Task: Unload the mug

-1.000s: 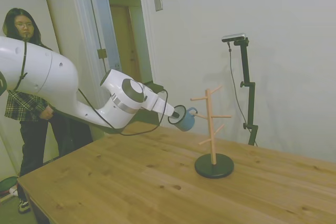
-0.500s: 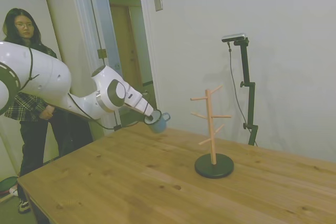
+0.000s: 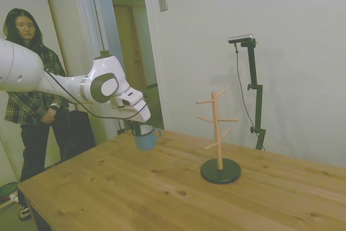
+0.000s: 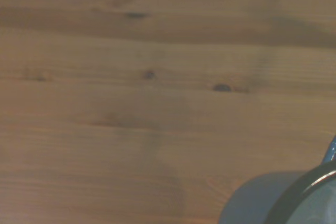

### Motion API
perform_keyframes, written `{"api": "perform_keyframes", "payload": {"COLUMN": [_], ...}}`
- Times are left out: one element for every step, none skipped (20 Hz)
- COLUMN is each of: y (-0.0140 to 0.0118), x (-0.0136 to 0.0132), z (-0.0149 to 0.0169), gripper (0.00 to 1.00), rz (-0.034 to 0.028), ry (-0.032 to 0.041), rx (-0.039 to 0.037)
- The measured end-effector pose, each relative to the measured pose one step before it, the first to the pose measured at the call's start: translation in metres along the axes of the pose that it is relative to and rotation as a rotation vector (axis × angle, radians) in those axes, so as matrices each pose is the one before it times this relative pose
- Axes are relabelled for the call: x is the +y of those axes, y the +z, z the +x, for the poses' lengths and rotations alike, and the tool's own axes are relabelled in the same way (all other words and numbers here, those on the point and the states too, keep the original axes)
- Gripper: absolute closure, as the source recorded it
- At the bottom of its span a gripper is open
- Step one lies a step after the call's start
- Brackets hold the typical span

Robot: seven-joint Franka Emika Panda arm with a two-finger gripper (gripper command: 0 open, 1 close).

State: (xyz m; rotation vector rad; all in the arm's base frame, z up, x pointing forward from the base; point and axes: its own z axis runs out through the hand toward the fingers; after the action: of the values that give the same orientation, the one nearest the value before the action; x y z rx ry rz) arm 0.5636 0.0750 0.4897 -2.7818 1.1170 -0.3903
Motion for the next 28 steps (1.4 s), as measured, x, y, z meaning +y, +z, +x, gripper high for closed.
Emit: {"api": "perform_keyframes", "payload": {"y": [0.00599, 0.00662, 0.00812, 0.0075, 0.00685, 0.00623, 0.00491, 0.00435, 0.00365, 0.00383, 0.00397, 0.00407, 0.00383, 0.00332, 0.00273, 0.00189, 0.00167, 0.00213, 0.00292, 0.00317, 0.0033, 0.00326, 0.00242, 0.0021, 0.00196, 0.00186, 0.0017, 0.0014], "x": [0.00908, 0.0069, 0.00591, 0.00437, 0.00302, 0.00225, 0.00176, 0.00144, 0.0011, 0.00139, 0.00179, 0.00222, 0.00237, 0.00237, 0.00185, 0.00138, 0.001, 0.00075, 0.00055, 0.00025, -0.00026, -0.00039, -0.0005, -0.0004, -0.00029, 0.00016, 0.00038, 0.00036], "z": [0.00381, 0.00338, 0.00266, 0.00196, 0.00101, 0.00038, 0.00022, 0.00058, 0.00084, 0.00146, 0.00197, 0.00219, 0.0028, 0.00269, 0.00231, 0.00166, 0.00115, 0.00031, -0.00021, 0.0, 0.00008, 0.00003, 0.00038, 0.00057, 0.00055, 0.00036, 0.00051, 0.00054], "gripper": [1.0, 1.0, 1.0, 1.0, 1.0, 1.0, 1.0, 1.0, 1.0, 1.0, 1.0, 1.0, 1.0, 1.0, 1.0, 1.0, 1.0, 1.0, 1.0, 1.0, 1.0, 1.0, 1.0, 1.0, 1.0, 1.0, 1.0, 1.0], "rz": [-0.01688, -0.00926, -0.00979, -0.00943, -0.00912, -0.00799, -0.0065, -0.00687, -0.00762, -0.00982, -0.01163, -0.01133, -0.01041, -0.0082, -0.00602, -0.00588, -0.00497, -0.00438, -0.00619, -0.00723, -0.00392, -0.00415, -0.00197, -0.00099, 0.00083, -0.00083, -0.0015, -0.00102], "ry": [0.00272, 0.0086, 0.0068, 0.00454, 0.00397, 0.00296, 0.00212, 0.00037, -0.00131, -0.00221, -0.00266, -0.00135, -0.00133, -0.00007, 0.00207, 0.00052, 0.00025, -0.0004, -0.00072, -0.00144, 0.00147, 0.00101, 0.00111, 0.00104, 0.00283, 0.00213, 0.0024, 0.00281], "rx": [-0.01474, -0.01339, -0.0145, -0.01168, -0.0095, -0.00661, -0.00494, -0.00259, -0.00022, 0.00228, 0.00453, 0.00361, 0.0061, 0.00612, 0.00436, 0.0064, 0.00756, 0.00759, 0.0044, 0.00863, 0.00952, 0.00673, 0.00843, 0.0064, 0.00311, -0.00057, -0.00037, 0.00024]}}
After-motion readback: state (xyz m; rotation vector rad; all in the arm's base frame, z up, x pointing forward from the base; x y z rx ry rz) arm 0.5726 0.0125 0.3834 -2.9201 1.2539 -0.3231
